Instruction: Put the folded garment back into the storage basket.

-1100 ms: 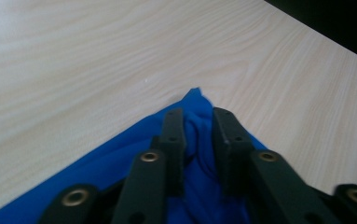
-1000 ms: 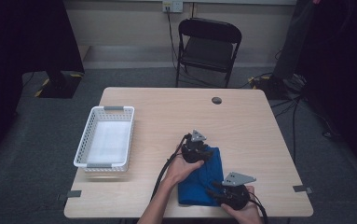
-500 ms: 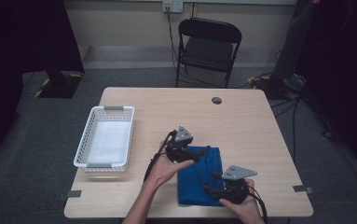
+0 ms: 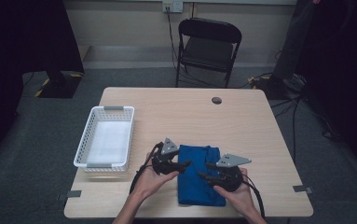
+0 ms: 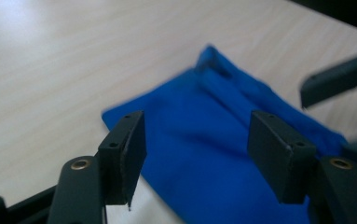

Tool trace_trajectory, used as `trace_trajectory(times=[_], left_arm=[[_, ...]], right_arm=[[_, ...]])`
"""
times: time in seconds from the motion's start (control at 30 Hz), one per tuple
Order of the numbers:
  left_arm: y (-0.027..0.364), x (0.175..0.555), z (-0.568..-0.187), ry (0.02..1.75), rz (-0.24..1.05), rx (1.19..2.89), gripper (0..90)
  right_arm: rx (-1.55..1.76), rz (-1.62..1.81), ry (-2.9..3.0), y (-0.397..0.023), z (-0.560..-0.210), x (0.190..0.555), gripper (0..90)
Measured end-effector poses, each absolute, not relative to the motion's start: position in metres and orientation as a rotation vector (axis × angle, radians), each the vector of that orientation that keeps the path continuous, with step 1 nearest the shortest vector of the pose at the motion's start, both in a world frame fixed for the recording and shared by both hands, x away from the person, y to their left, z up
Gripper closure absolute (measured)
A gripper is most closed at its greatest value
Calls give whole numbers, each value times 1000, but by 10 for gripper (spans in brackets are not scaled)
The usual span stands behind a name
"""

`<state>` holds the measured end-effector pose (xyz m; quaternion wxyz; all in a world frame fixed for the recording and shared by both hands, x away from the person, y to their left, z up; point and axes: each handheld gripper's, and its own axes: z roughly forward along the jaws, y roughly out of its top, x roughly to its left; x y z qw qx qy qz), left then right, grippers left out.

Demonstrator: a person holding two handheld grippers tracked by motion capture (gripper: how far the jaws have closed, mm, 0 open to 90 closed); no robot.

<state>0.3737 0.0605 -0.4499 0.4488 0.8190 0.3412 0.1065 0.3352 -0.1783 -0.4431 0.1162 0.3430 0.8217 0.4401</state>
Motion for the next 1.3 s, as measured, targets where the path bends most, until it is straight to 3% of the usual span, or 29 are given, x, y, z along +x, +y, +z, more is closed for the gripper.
trace_trajectory(times=[0.27, 0.37, 0.5, 0.6, 1.0, 1.3], left_arm=[[60, 362, -472, 845, 226, 2083, 317], [56, 361, -475, 832, 231, 2106, 344], [54, 359, -476, 799, 224, 2125, 464], [54, 358, -479, 778, 225, 2151, 463], [50, 354, -486, 765, 286, 2174, 490], [52, 353, -488, 765, 290, 2153, 489]], right_arm=[[1046, 1212, 2416, -173, -462, 342, 553], [1061, 1211, 2412, -172, -467, 343, 553], [1061, 1195, 2417, -169, -472, 343, 554], [1040, 1159, 2433, -168, -477, 342, 553], [1064, 1169, 2393, -181, -477, 339, 824], [1109, 1170, 2345, -200, -473, 336, 857]])
